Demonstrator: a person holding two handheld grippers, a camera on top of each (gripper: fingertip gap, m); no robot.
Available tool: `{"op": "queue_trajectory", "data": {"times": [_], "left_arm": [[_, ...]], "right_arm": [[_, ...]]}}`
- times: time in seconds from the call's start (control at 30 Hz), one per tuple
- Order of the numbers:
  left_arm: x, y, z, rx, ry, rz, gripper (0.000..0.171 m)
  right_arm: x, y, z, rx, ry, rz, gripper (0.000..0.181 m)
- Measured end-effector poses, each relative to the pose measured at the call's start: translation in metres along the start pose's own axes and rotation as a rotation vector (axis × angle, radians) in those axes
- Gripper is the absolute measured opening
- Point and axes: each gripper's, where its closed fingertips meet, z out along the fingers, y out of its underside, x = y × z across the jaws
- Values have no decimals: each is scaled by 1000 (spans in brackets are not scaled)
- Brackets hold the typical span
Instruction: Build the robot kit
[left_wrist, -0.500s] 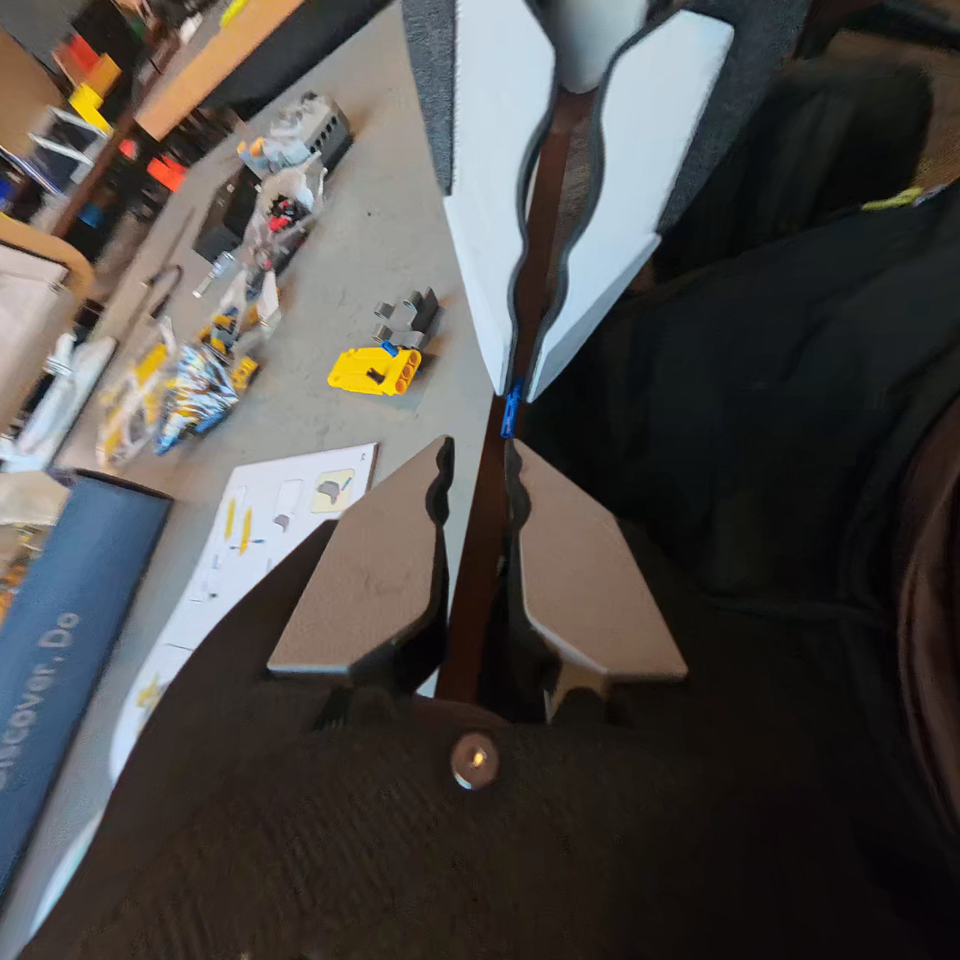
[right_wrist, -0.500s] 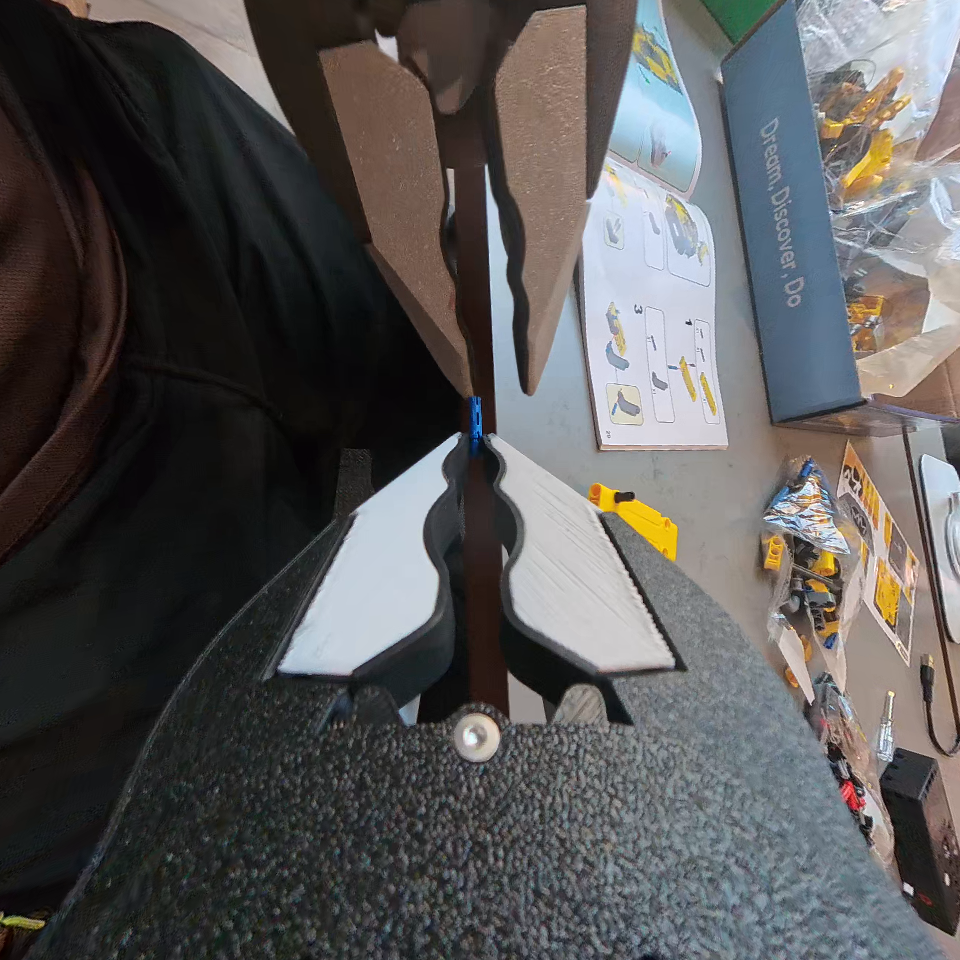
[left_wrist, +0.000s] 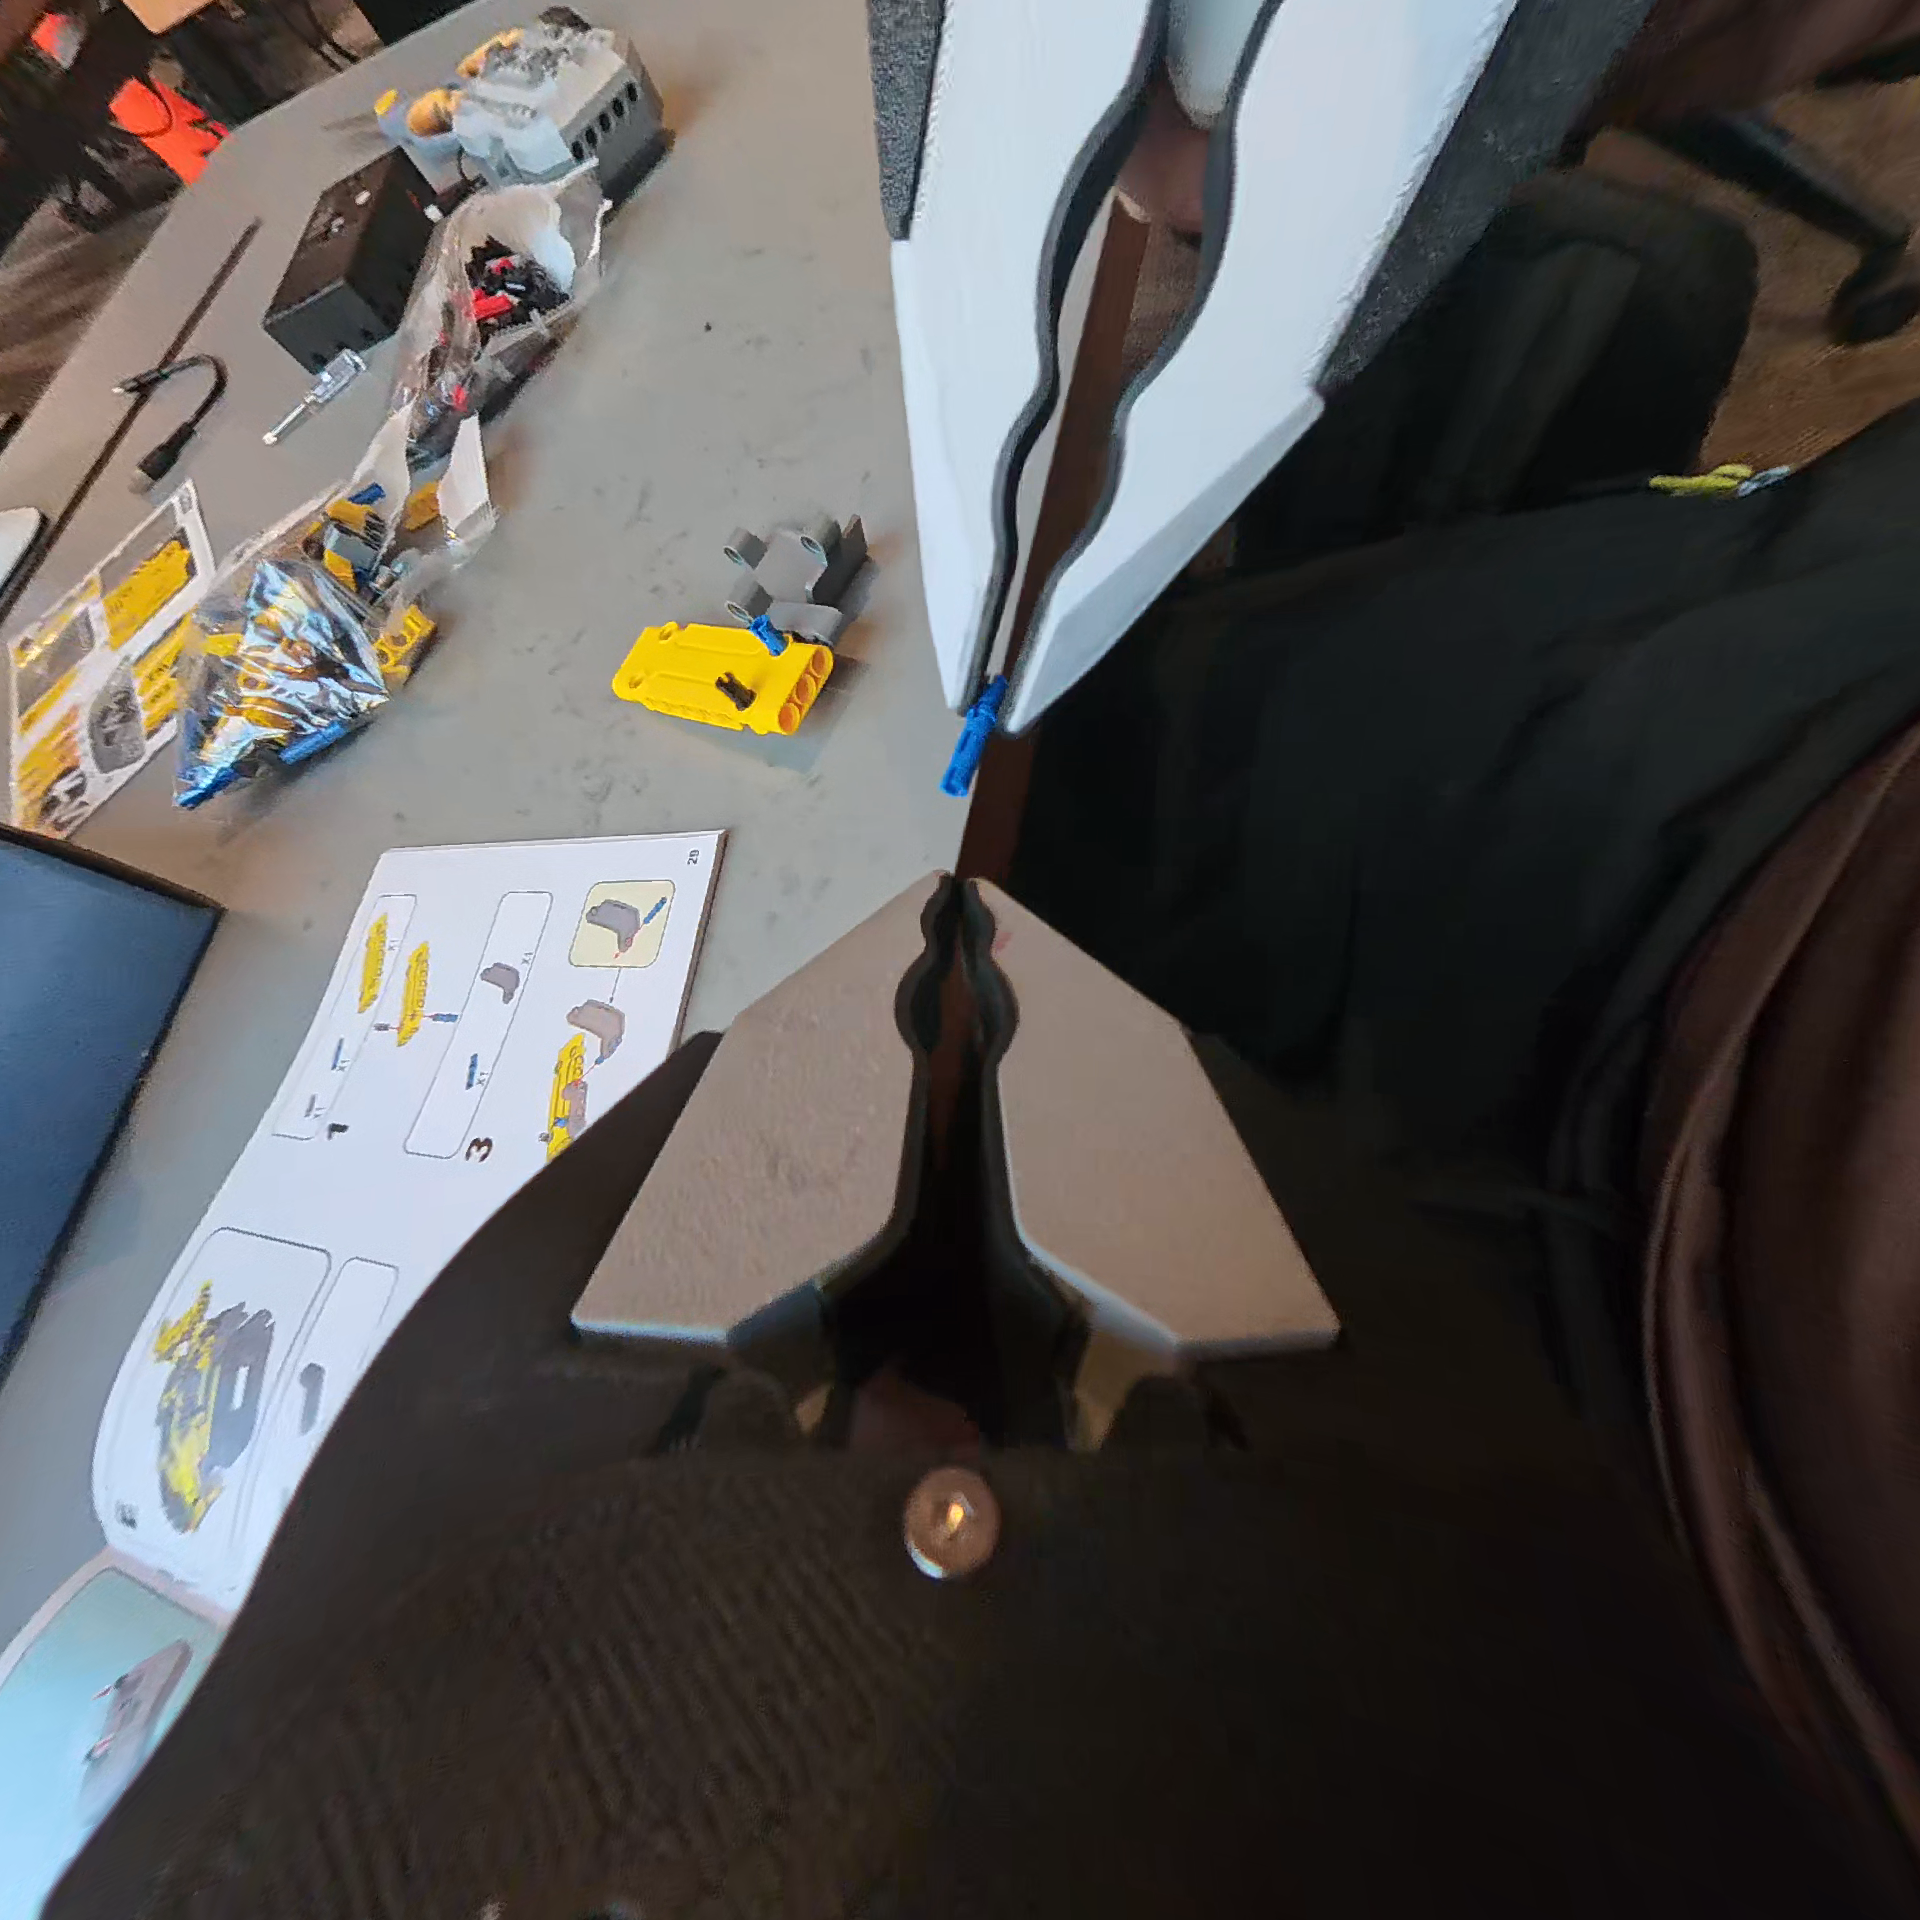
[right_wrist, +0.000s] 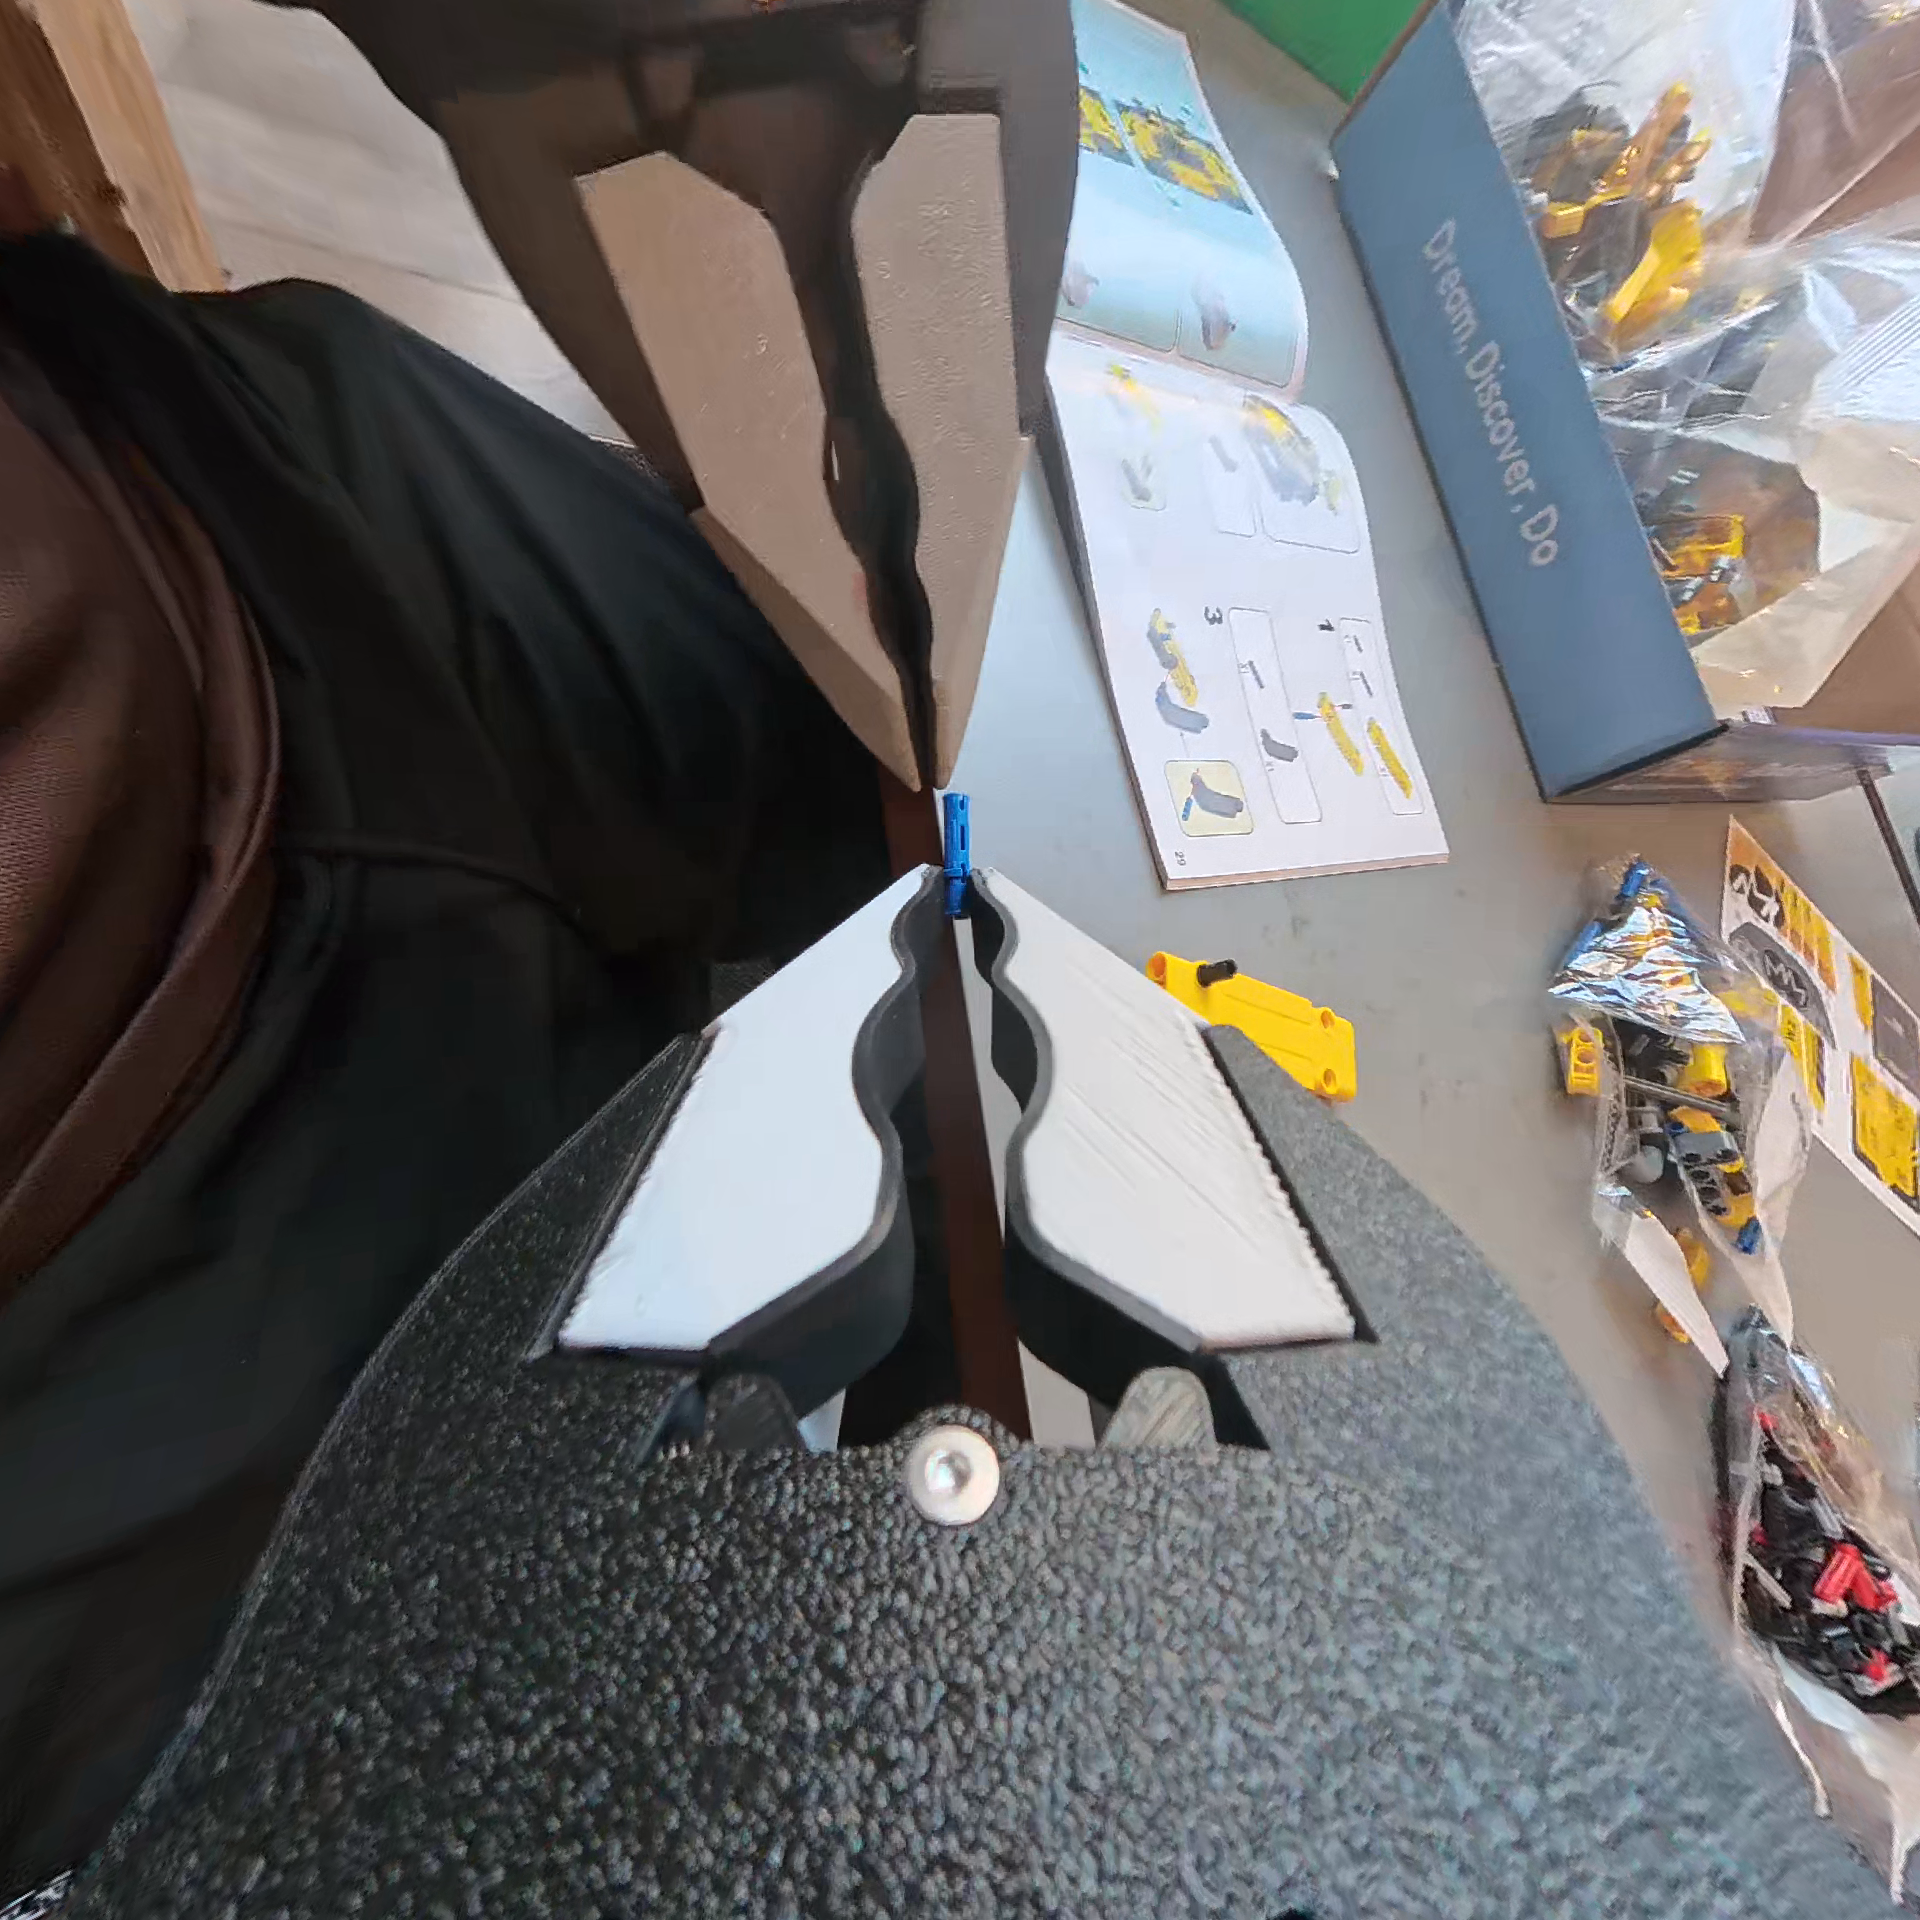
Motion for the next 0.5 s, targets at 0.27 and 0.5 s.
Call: {"op": "queue_trajectory", "data": {"times": [0.27,0.5], "left_arm": [[2,8,-3,-71,8,76,0],[9,3,-4,-39,19,137,0]], "right_arm": [[-1,4,1,-10,-17,12,5],[0,4,-1,5,-21,33,6]]}}
